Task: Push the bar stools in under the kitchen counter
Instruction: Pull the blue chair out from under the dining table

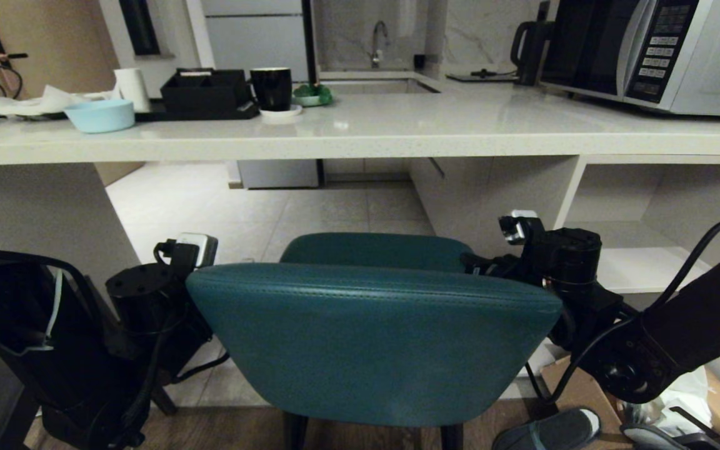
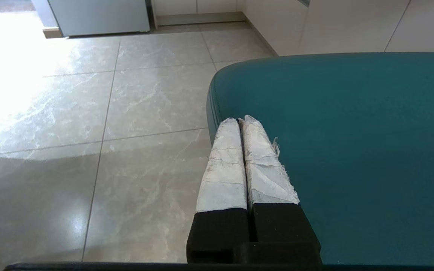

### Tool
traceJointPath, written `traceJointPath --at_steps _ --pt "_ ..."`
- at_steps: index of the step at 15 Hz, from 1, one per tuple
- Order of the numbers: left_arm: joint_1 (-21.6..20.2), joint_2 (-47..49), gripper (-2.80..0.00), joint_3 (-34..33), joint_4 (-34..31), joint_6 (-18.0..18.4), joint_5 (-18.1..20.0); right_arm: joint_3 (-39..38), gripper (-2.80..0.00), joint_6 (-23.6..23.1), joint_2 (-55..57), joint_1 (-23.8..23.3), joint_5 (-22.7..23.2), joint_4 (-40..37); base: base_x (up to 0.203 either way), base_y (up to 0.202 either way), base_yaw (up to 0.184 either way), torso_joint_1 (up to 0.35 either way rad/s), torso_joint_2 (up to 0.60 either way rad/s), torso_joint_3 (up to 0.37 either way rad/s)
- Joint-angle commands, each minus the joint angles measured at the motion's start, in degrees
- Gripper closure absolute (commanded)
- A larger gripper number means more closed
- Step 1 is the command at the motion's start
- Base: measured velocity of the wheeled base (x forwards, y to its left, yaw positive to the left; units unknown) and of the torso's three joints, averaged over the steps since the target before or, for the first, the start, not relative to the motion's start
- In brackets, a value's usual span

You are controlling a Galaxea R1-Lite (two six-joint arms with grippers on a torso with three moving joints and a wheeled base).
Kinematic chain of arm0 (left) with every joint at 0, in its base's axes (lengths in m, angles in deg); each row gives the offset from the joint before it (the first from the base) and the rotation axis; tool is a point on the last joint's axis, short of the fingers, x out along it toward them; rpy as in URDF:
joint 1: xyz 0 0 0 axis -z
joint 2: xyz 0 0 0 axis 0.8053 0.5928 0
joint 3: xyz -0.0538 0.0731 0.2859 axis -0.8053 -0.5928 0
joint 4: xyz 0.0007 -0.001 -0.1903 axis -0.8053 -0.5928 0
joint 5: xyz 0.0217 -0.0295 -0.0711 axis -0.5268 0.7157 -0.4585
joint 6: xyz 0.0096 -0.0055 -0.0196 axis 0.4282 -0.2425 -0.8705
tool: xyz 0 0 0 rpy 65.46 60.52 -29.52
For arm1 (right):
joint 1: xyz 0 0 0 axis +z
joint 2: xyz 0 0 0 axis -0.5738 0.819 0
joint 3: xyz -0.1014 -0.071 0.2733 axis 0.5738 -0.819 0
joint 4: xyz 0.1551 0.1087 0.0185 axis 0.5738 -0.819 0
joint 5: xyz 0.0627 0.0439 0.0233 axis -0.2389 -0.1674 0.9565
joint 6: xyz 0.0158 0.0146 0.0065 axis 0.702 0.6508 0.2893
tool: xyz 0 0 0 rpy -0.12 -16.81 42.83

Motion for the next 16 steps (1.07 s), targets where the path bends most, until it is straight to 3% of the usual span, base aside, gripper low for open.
traceJointPath --at_steps 1,4,11,16 --pt "0.29 1.21 0.00 0.07 0.37 0.00 0.01 -0.02 0.00 0.06 0.68 0.01 -0.05 0.33 0.000 0.000 0.000 0.000 0.00 0.000" --pt "0.99 1.12 0.00 0.07 0.37 0.00 -0.08 -0.02 0.00 0.48 0.72 0.09 -0.05 0.39 -0.037 0.000 -0.001 0.002 0.00 0.000" --pt "0.56 1.35 0.00 0.90 0.37 0.00 -0.08 0.07 0.00 0.59 0.78 0.01 -0.05 0.33 -0.175 0.000 -0.001 -0.001 0.00 0.006" --pt "-0.33 2.77 0.00 4.47 0.37 0.58 0.10 -2.03 0.00 0.44 -0.77 1.52 -0.07 0.42 0.000 0.000 0.000 0.000 0.00 0.000"
